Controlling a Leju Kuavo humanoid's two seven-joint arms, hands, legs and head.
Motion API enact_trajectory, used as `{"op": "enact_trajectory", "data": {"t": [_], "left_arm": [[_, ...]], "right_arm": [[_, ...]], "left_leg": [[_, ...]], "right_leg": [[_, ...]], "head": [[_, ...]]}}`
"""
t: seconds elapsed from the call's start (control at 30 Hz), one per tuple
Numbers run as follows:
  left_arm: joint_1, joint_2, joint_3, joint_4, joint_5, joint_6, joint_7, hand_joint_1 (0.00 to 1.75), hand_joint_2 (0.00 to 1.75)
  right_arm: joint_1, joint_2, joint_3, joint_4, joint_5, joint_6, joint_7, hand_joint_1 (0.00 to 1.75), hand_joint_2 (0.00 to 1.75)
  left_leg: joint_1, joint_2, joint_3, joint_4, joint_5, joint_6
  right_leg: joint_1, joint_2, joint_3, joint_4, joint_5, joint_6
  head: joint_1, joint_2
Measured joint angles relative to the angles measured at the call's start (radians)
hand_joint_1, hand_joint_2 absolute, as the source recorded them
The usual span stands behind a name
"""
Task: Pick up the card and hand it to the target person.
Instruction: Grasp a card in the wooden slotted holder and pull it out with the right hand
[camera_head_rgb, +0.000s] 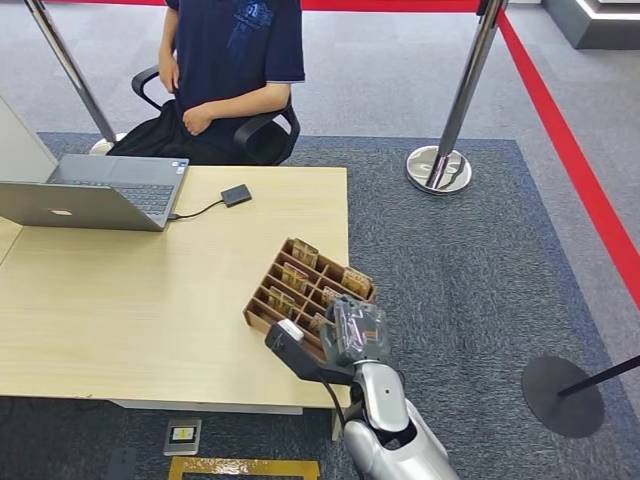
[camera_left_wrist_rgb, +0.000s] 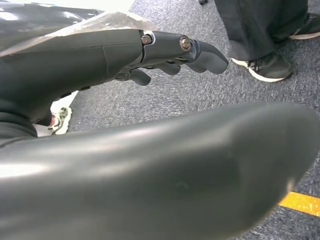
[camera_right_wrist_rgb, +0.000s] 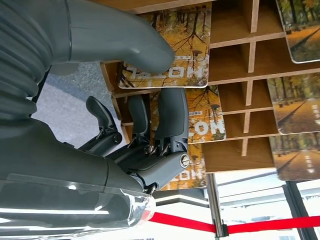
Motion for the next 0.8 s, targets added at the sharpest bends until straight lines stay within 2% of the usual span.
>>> {"op": "enact_trajectory", "data": {"t": [0.3,0.8], "left_arm": [[0.000,0.000,0.000,0.000,0.003,0.000,-0.001,0.00,0.00],[0.000,0.000,0.000,0.000,0.014,0.008,-0.002,0.00,0.00]], "right_arm": [[0.001,-0.001,0.001,-0.003,-0.015,-0.011,-0.011,1.43,1.75],[-0.007,-0.018,0.004,-0.109,-0.132,-0.004,-0.084,1.40,1.75]], "left_leg": [[0.000,0.000,0.000,0.000,0.000,0.000],[0.000,0.000,-0.001,0.000,0.000,0.000]], "right_leg": [[0.000,0.000,0.000,0.000,0.000,0.000],[0.000,0.000,-0.001,0.000,0.000,0.000]], "head": [[0.000,0.000],[0.000,0.000]]}}
